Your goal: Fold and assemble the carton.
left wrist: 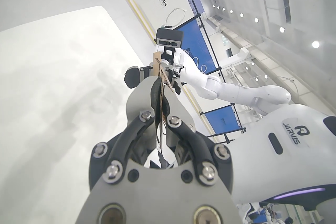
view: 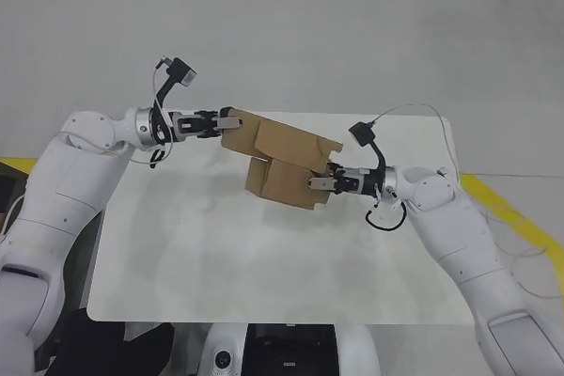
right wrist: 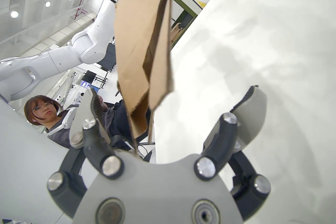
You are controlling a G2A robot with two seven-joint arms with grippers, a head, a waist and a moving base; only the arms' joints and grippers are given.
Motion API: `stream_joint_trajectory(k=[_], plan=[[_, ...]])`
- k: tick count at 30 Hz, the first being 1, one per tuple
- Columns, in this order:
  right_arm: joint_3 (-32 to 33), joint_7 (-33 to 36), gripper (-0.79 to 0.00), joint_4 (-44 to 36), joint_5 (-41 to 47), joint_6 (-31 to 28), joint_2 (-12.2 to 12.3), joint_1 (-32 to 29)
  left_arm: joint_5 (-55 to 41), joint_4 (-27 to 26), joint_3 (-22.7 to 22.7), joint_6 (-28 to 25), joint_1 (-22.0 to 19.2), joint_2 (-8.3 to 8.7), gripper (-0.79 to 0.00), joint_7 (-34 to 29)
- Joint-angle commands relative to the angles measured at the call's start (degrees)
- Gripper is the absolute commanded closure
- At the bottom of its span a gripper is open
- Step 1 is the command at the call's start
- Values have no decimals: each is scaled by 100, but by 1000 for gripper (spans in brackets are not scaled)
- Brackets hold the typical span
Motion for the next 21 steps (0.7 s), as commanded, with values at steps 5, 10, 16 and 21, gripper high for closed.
stream_joint_trajectory(k=[5,10,16,21], plan=[[-128,26,-231,100,313,-57,-15,79,-121,178,-60,-16,-36,-55,0,-121],[-241,3,-28,66,548,-80,17,99,-91,190,-101,-27,-20,-85,0,-110],[-389,-18,0,48,793,-101,67,154,-45,206,-160,-9,-13,-106,0,-129],[-509,-62,0,40,976,-145,109,210,-7,225,-271,-41,-11,-92,0,-97]])
